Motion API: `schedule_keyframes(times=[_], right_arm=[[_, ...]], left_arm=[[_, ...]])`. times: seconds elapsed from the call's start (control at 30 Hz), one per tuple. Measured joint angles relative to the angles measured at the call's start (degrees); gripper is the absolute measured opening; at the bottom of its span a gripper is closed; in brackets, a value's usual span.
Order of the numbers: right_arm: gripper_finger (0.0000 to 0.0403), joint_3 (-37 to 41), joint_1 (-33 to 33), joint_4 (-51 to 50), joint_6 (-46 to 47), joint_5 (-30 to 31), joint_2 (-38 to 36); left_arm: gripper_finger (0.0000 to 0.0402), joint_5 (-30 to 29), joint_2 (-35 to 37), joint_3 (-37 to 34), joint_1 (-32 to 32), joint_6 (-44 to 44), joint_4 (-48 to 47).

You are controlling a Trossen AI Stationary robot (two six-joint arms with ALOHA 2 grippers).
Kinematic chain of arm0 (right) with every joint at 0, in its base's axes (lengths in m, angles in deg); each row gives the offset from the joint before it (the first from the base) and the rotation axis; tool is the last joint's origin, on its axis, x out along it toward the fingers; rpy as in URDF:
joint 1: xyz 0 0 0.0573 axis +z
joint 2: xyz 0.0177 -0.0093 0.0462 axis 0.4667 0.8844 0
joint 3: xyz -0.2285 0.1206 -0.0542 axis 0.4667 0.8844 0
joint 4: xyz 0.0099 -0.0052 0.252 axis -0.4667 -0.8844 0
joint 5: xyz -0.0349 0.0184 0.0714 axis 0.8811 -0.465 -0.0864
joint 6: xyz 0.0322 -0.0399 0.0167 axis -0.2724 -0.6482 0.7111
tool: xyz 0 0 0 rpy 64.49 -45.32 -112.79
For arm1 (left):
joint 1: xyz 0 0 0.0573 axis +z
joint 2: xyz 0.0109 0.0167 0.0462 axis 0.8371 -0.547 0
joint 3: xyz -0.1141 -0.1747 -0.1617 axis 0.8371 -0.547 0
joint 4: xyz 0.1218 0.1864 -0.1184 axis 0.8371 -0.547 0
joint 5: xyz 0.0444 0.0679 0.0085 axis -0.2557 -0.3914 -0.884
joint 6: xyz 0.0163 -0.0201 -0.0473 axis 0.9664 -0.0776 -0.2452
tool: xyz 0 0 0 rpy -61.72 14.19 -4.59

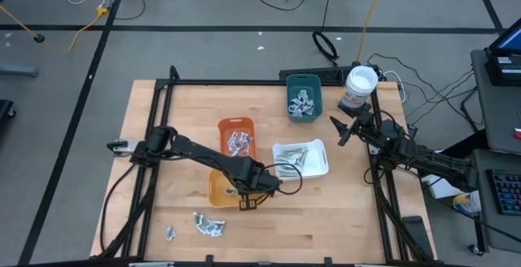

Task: Pick & Place First Aid Supplies
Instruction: Put the gray sachet into the yellow bin

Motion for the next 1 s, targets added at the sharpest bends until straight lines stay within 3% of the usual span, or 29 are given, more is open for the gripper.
schedule_keyframes(times=[0.23,0.4,0.67,1.0], right_arm=[[0.0263,0.0,0.0,0.0,0.0,0.0,0.0],[0.0263,0.0,0.0,0.0,0.0,0.0,0.0],[0.0263,0.0,0.0,0.0,0.0,0.0,0.0],[0.0263,0.0,0.0,0.1,0.0,0.0,0.0]], left_arm=[[0.0077,0.3,-0.9,0.0,0.3,0.0,0.8],[0.0155,1.6,-0.4,0.0,0.5,1.1,0.4],[0.0282,3.3,3.6,0.0,0.8,-9.5,-5.3],[0.0337,3.3,10.4,-1.1,-1.1,-24.5,-6.2]])
